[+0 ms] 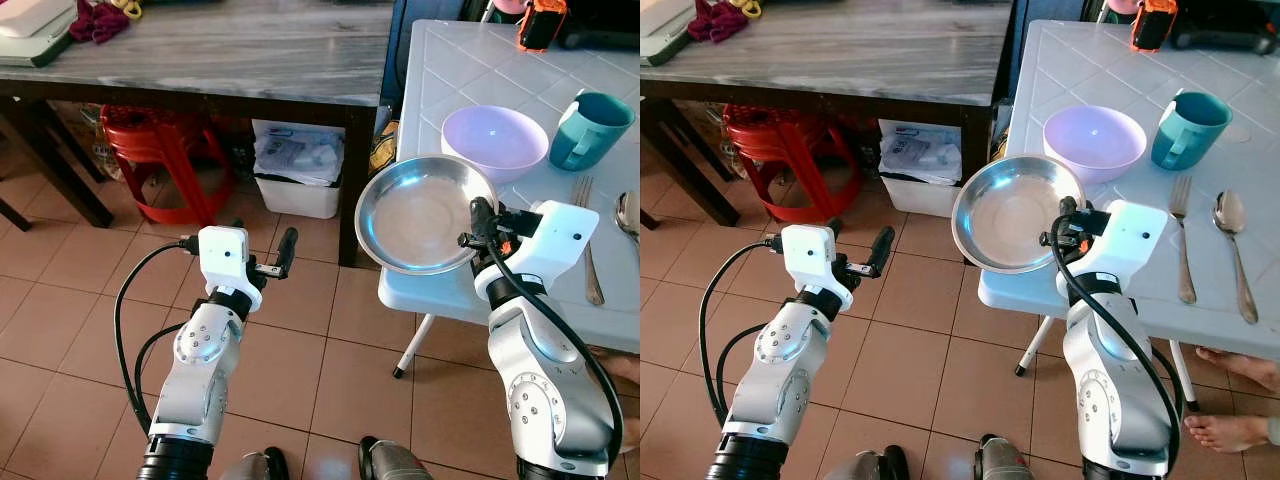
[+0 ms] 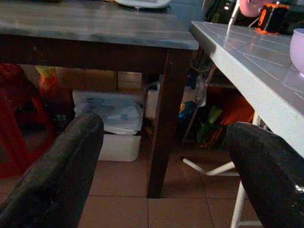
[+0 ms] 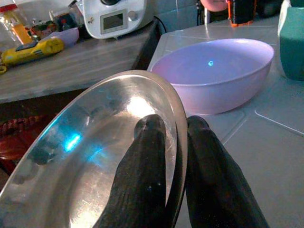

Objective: Setting the table

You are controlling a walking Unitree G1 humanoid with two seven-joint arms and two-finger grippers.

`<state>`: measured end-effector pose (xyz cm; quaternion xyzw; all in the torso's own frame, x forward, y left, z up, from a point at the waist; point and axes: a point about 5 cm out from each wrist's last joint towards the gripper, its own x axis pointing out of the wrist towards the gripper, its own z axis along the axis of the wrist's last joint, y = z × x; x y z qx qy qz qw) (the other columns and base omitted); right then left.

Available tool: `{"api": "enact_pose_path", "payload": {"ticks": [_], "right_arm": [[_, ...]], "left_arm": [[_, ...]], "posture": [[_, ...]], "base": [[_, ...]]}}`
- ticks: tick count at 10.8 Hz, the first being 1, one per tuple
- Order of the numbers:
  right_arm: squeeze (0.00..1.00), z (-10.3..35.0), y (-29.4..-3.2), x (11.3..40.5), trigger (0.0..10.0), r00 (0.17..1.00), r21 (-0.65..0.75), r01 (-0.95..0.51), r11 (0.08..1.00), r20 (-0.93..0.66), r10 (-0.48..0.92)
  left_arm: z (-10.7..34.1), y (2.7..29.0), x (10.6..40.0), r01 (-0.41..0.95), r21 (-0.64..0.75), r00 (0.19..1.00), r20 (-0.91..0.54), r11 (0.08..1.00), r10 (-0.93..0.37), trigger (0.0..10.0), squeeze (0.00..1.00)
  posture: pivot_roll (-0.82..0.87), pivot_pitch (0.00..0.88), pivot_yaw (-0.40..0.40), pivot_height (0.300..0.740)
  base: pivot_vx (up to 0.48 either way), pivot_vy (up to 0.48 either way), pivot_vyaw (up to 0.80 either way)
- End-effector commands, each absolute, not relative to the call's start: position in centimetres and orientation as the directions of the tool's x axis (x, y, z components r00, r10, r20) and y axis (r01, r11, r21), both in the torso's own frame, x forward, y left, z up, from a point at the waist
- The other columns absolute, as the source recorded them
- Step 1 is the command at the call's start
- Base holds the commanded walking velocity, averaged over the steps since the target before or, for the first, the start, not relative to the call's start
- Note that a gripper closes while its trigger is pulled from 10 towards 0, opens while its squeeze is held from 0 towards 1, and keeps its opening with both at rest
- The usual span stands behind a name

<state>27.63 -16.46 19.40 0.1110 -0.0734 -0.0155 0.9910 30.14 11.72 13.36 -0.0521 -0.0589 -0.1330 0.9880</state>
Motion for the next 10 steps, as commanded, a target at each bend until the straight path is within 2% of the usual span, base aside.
{"api": "enact_pose_path", "payload": {"ticks": [1, 3, 6, 10], "right_arm": [[0.0, 19.64, -16.27, 27.51, 10.0, 0.987, 0.225, 0.004, 0.974, 0.154, -0.039], [0.0, 19.6, -16.25, 27.52, 10.0, 0.988, 0.224, 0.003, 0.975, 0.153, -0.038], [0.0, 19.57, -16.25, 27.51, 10.0, 0.987, 0.225, 0.005, 0.974, 0.153, -0.04], [0.0, 19.51, -16.26, 27.46, 10.0, 0.987, 0.227, 0.006, 0.974, 0.152, -0.042]], "left_arm": [[13.37, 11.97, 30.08, 0.266, -0.078, 0.959, 0.126, 0.961, -0.255, 10.0, 0.0], [13.38, 11.97, 30.12, 0.268, -0.072, 0.958, 0.127, 0.961, -0.258, 10.0, 0.0], [13.37, 11.83, 30.13, 0.274, -0.07, 0.956, 0.126, 0.959, -0.264, 10.0, 0.0], [13.24, 11.73, 29.99, 0.274, -0.069, 0.957, 0.122, 0.959, -0.265, 10.0, 0.0]], "posture": [[-0.21, 0.204, 0.051, 0.74], [-0.21, 0.202, 0.052, 0.74], [-0.21, 0.2, 0.055, 0.74], [-0.21, 0.203, 0.054, 0.74]], "base": [[0.0, 0.0, 0.0], [0.0, 0.257, -0.22], [0.0, 0.266, -0.65], [0.0, 0.277, 0.0]]}}
